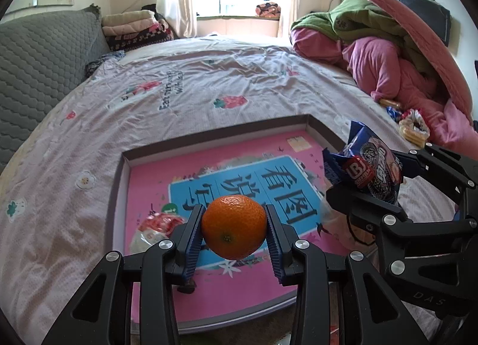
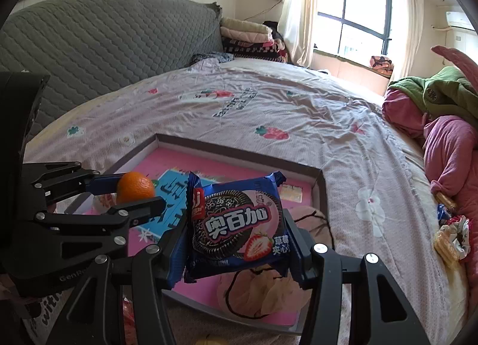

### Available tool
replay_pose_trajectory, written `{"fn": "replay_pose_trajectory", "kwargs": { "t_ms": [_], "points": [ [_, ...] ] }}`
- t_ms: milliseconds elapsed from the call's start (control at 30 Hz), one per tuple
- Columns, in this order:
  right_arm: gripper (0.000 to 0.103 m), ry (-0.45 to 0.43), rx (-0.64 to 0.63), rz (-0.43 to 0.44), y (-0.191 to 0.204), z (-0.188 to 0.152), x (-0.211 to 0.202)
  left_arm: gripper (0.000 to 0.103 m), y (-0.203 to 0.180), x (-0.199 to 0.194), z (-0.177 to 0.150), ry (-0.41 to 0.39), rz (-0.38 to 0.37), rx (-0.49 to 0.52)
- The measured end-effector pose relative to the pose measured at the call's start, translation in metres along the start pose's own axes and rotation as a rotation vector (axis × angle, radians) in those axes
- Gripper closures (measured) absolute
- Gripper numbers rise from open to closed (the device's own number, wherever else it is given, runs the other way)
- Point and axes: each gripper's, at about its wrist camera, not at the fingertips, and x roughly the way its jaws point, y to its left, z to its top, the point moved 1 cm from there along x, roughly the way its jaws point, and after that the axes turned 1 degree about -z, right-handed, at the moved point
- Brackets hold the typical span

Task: Organize objects
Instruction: 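Carry the cookie packet and orange over the grey tray with both tools, then lower the cookie packet into the tray and open the right tool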

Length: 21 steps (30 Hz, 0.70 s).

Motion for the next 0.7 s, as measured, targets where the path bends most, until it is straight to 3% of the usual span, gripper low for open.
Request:
{"fn": "replay_pose_trajectory", "kwargs": {
  "t_ms": [700],
  "points": [
    [0.048, 0.108, -0.017, -0.009, -0.004, -0.015, 0.021, 0.063, -0.01, 0.023, -0.019, 0.076, -0.009, 0.033]
  ]
}}
